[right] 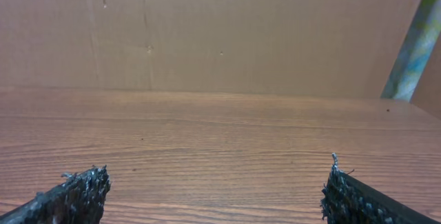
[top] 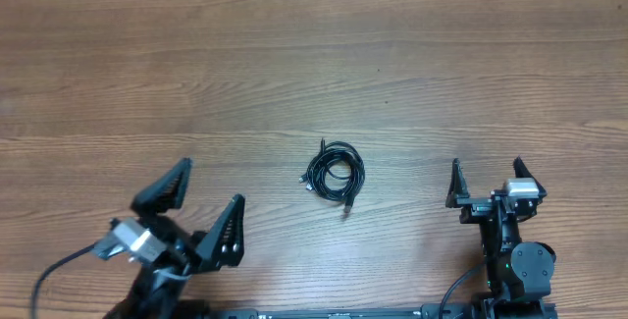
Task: Untangle cables
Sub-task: 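Move the left gripper over the coiled black cable and grasp it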
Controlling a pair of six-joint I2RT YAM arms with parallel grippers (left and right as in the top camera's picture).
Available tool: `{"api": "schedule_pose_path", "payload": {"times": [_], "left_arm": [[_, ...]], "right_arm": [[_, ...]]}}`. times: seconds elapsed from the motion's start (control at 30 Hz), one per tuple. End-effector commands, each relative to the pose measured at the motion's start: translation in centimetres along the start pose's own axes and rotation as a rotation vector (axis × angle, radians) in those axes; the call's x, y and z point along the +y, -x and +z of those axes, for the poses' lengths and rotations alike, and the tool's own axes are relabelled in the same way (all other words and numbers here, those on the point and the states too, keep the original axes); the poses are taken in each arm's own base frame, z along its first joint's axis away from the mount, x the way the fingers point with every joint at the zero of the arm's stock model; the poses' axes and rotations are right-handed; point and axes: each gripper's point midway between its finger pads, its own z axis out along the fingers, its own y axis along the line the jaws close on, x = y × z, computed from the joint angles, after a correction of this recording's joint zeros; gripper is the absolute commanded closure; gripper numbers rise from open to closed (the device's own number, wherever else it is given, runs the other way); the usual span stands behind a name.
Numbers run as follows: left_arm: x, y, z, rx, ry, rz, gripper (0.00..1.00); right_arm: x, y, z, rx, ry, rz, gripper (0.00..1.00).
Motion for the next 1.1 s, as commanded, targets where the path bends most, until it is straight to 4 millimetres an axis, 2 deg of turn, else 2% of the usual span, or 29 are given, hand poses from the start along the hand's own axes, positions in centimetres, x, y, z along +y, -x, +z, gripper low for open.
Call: {"api": "schedule_pose_path", "payload": {"times": [0.0, 0.1, 0.27, 0.4, 0.47, 0.57, 0.63, 0.7, 0.77, 0.9, 1.07], "left_arm": [[-2.4, 3.9, 0.6, 0.054, -0.004, 0.129, 0.00], [-2.9, 4.3, 2.0, 0.243, 0.011, 0.071, 0.00], [-3.8, 2.6, 4.3, 0.594, -0.038, -0.143, 0.00], [-6.8, 2.3, 5.8, 0.736, -0.284, -0.332, 0.00], [-7.2, 2.1, 6.5, 0.759, -0.382, -0.350, 0.00], [-4.5, 0.0, 7.0, 0.821, -0.215, -0.379, 0.00], [-2.0, -1.7, 6.4, 0.873, -0.024, -0.337, 0.00], [-0.6, -2.9, 5.5, 0.919, 0.111, -0.291, 0.00], [0.0, -3.6, 4.8, 0.959, 0.206, -0.266, 0.00], [-0.1, -5.0, 4.1, 1.029, 0.301, -0.246, 0.00], [-0.3, -8.1, 3.1, 1.174, 0.371, -0.189, 0.00]], "right_arm": [[0.2, -0.2, 0.0, -0.004, 0.010, -0.001, 0.00], [0.2, -0.2, 0.0, -0.004, 0.010, -0.001, 0.00], [0.2, -0.2, 0.0, -0.004, 0.010, -0.001, 0.00], [0.2, -0.2, 0.0, -0.004, 0.010, -0.001, 0.00], [0.2, -0.2, 0.0, -0.004, 0.010, -0.001, 0.00], [0.2, -0.2, 0.0, -0.004, 0.010, -0.001, 0.00], [0.2, -0.2, 0.0, -0.004, 0.010, -0.001, 0.00], [0.2, -0.2, 0.0, -0.004, 0.010, -0.001, 0.00], [0.2, -0.2, 0.0, -0.004, 0.010, -0.001, 0.00], [0.2, -0.2, 0.0, -0.003, 0.010, -0.001, 0.00], [0.2, -0.2, 0.0, -0.004, 0.010, -0.001, 0.00]]}}
